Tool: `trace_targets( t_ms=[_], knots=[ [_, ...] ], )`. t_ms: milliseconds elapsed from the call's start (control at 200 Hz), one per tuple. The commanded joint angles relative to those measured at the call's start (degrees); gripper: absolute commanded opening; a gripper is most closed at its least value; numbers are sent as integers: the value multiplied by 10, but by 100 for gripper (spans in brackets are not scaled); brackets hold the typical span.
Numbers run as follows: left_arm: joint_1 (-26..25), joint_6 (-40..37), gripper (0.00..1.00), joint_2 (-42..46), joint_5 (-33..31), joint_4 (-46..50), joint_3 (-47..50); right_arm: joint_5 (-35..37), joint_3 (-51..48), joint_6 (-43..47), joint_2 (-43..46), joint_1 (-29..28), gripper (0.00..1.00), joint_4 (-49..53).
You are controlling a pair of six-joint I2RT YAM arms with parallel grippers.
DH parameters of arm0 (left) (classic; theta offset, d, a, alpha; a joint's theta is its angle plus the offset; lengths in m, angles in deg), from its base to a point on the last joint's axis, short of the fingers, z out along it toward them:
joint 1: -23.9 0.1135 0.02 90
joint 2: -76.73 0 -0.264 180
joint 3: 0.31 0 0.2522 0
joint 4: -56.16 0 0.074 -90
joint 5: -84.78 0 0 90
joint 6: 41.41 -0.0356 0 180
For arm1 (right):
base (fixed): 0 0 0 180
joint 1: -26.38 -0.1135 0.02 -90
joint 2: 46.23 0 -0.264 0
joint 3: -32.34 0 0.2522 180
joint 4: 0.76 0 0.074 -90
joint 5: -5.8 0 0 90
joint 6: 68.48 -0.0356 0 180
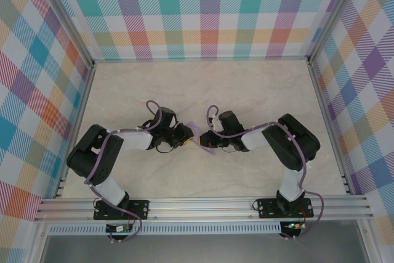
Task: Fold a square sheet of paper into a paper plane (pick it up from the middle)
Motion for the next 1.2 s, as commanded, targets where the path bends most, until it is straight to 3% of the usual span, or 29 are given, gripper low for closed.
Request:
trace_targets(
  t_ms=[0,1195],
  knots=[
    [-12,1,17,-12,11,-17,-11,-6,12,-8,-14,4,5,19],
    [-12,-26,15,-39,12,-42,-19,-14,32,5,-28,6,11,62]
  ],
)
